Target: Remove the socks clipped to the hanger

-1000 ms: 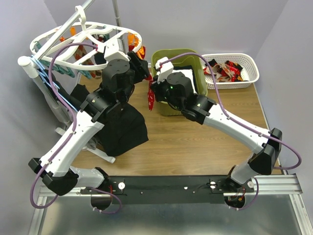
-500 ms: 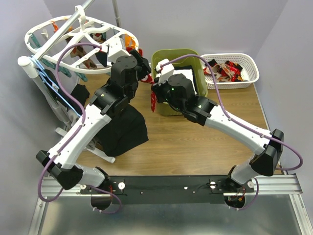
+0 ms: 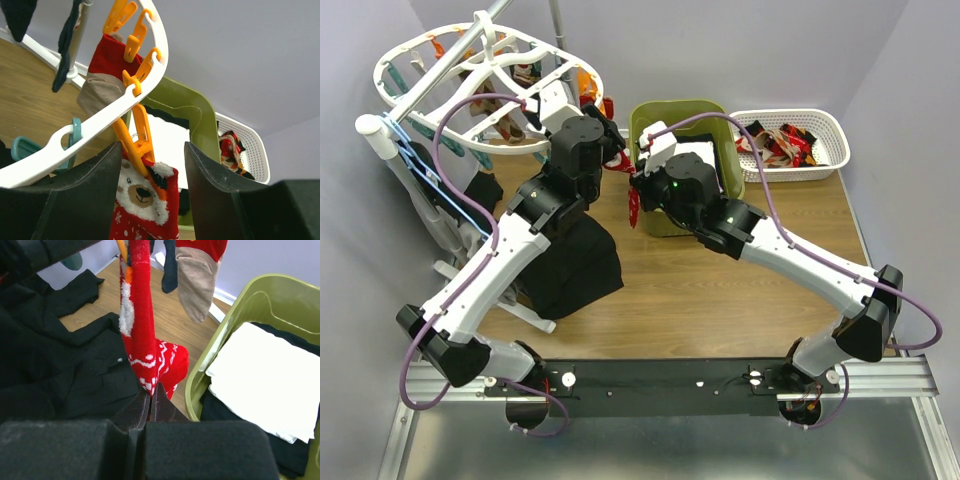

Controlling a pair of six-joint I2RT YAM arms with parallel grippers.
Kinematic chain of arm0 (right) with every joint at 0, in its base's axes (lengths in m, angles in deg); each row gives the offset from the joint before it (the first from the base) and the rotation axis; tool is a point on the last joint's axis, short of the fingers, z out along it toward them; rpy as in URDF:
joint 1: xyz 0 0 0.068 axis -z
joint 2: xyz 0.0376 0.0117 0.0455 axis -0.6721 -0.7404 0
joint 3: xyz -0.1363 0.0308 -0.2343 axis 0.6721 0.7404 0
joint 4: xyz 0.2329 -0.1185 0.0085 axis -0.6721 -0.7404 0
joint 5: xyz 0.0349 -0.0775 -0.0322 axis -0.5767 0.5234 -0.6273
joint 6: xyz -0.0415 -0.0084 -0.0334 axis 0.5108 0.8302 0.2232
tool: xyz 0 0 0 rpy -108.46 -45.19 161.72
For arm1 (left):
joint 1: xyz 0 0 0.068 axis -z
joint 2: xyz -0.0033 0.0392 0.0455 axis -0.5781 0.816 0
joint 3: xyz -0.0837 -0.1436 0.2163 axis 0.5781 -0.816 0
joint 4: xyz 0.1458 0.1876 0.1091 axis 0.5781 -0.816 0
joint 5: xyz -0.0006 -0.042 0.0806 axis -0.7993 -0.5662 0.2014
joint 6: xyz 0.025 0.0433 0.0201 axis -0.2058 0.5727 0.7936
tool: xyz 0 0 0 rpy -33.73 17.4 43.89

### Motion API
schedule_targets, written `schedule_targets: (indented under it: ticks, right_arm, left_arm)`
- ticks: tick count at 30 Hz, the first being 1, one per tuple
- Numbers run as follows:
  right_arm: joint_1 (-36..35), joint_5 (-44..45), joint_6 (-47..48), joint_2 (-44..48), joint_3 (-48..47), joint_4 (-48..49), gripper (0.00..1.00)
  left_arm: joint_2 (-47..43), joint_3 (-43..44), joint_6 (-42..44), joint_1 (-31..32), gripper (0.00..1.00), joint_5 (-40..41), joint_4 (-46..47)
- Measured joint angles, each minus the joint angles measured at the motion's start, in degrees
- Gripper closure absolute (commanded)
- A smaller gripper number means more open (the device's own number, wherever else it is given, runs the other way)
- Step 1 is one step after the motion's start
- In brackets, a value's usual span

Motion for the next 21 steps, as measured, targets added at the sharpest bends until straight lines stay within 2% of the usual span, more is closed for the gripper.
schedule_targets:
  ticks: [5, 8, 11, 15, 17, 19, 21]
  right_arm:
    - [-0.39, 0.02, 0.33, 0.0, 0.37, 0.61, 0.99]
    - [-0.87, 0.02, 0.9, 0.04, 0.7, 1.16, 0.99]
    - [-1.22, 0.0, 1.31, 0.17, 1.03, 1.68, 0.99]
    - [-1.31, 0.02, 1.51, 0.96, 1.73, 2.08, 0.99]
    - [-1.33, 0.02, 1.51, 1.4, 1.99, 2.14, 0.99]
    - [-1.36, 0.04, 1.53, 1.77, 2.32, 2.16, 0.99]
    - [-1.36, 0.11, 1.53, 2.05, 2.71, 2.29, 0.99]
  left_arm:
    - [-0.09, -0.39, -0.11, -0.24, 0.39, 1.97, 0.17]
    - [0.7, -0.17, -0.2, -1.2, 0.43, 2.45, 0.44]
    - [2.21, -0.15, -0.13, -2.47, 0.54, 2.6, 0.85]
    - [3.58, -0.17, 0.2, -3.17, 0.76, 2.69, 1.29]
    - [3.61, -0.17, 0.52, -3.19, 0.82, 2.62, 1.62]
    - [3.48, -0.24, 1.01, -3.26, 0.96, 2.64, 2.71]
    - [3.02, -0.83, 1.66, -3.34, 1.0, 2.56, 3.78]
